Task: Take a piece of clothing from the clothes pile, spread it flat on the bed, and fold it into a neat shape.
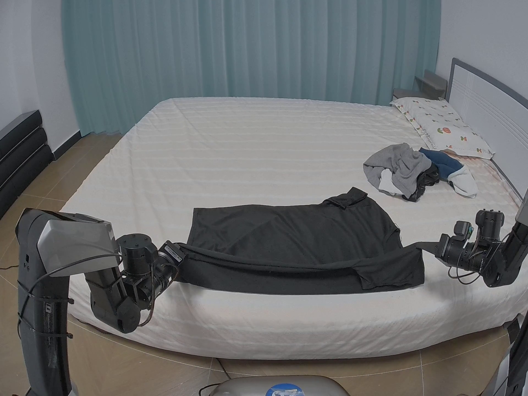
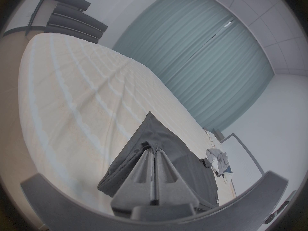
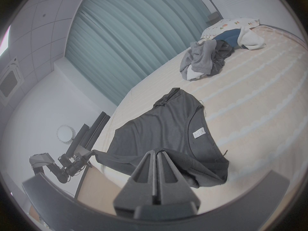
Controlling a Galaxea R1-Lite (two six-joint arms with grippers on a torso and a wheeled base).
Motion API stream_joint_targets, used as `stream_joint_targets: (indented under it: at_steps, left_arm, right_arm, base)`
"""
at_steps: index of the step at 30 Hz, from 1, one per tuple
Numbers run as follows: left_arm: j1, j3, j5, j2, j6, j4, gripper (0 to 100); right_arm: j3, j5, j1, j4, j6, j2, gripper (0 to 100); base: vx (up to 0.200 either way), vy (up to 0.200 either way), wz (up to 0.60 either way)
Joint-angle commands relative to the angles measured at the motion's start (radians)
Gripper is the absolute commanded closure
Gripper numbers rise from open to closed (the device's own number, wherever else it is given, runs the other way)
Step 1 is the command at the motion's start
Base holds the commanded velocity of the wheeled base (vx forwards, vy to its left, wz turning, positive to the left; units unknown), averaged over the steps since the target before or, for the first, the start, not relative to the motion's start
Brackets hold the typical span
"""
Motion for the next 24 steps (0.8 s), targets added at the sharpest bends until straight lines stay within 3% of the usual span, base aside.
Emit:
stream_joint_targets:
  at_steps: [1, 8, 24]
  left_arm:
    - [0.006, -0.053, 0.008, 0.054, -0.036, 0.001, 100]
    - [0.018, -0.054, 0.011, 0.056, -0.041, 0.001, 100]
    - [0.013, -0.142, 0.011, 0.134, -0.039, 0.001, 100]
  right_arm:
    - [-0.056, -0.007, 0.009, -0.007, 0.052, 0.074, 100]
    - [-0.061, -0.003, 0.0, -0.041, 0.127, 0.073, 100]
    - [-0.096, -0.009, 0.011, -0.131, 0.145, 0.197, 100]
  base:
    - [0.0, 0.0, 0.0]
    - [0.0, 0.0, 0.0]
    - [0.0, 0.0, 0.0]
